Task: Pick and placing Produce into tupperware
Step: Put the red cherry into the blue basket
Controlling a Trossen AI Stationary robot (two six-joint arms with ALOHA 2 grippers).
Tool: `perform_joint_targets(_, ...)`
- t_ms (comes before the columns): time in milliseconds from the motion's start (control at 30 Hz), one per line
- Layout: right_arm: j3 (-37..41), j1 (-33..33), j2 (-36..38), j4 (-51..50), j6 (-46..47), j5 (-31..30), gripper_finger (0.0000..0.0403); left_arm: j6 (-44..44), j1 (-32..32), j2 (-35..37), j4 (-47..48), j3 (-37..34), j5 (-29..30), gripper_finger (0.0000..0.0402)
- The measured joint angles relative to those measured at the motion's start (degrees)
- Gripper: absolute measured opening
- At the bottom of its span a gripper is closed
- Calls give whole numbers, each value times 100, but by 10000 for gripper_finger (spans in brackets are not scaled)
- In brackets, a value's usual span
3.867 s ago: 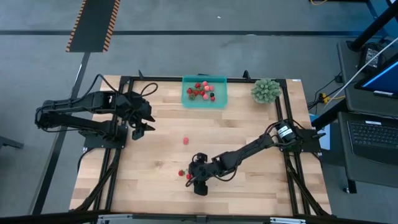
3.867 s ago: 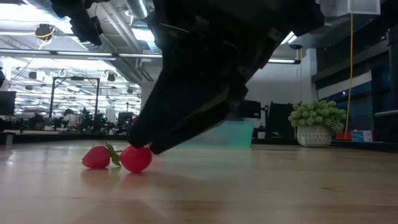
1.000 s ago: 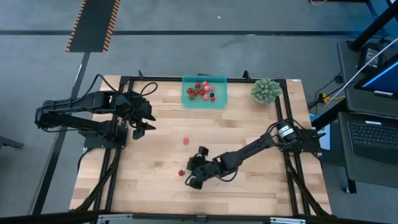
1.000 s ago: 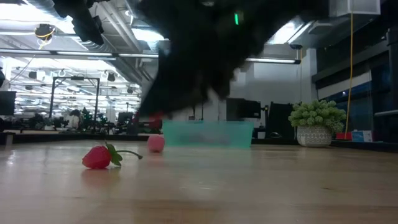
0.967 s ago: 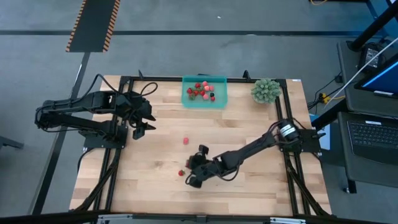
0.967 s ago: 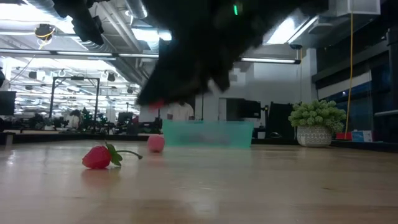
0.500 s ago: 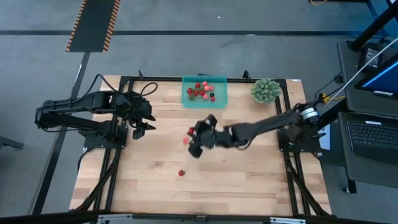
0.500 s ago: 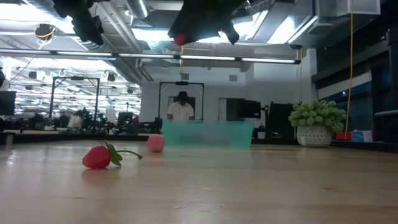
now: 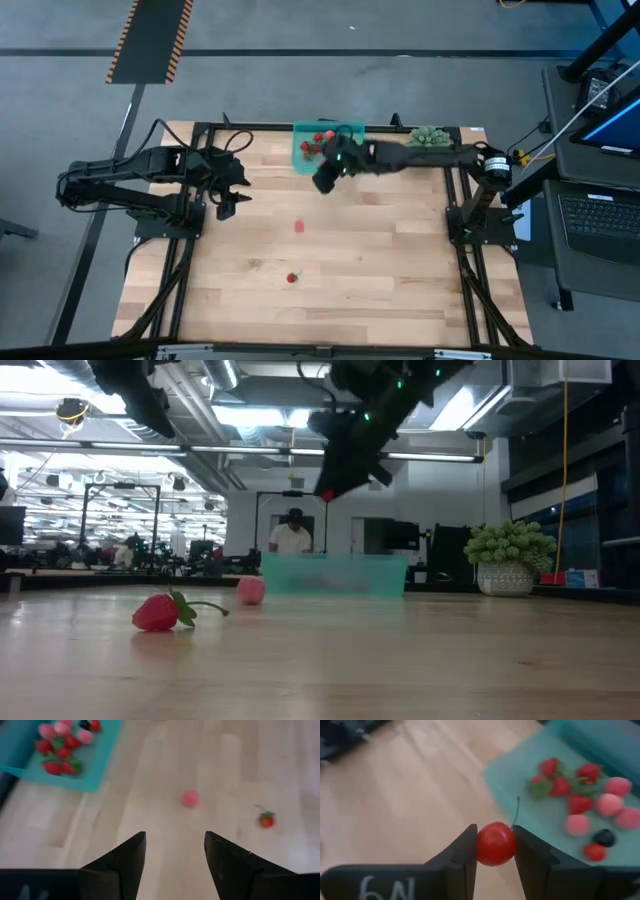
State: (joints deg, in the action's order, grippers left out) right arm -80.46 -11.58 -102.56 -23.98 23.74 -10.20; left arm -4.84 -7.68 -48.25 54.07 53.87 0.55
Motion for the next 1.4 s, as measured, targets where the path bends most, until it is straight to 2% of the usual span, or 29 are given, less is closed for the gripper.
perform_joint_targets(133,-1,-676,0,-190,-302,608,110,44,0,0,-42,0,277,195)
perform_joint_targets(300,-1,-1385,0,-298,-327,890,110,50,0,-44,-340,0,301,195)
perform_joint_targets(467,-110,-1679,-165,-584,-336,1474,109,50,0,-124,-635,-2,301,195)
perform_joint_targets(667,-1462,-1750,-1036,-1814,-784,1537,109,53,-6,-125,-753,-2,307,195)
perform_joint_targets(900,-3169,-2092,-2165,-3886,-1354,1424,110,53,-17,-125,-753,-2,336,195)
perform_joint_targets(1100,-3446,-2286,-2730,-4238,-1705,1314,109,164,-17,-125,-748,-2,344,195)
perform_joint_targets(1400,-3452,-2259,-2956,-4222,-1773,1178,121,266,-17,-125,-741,-2,344,195)
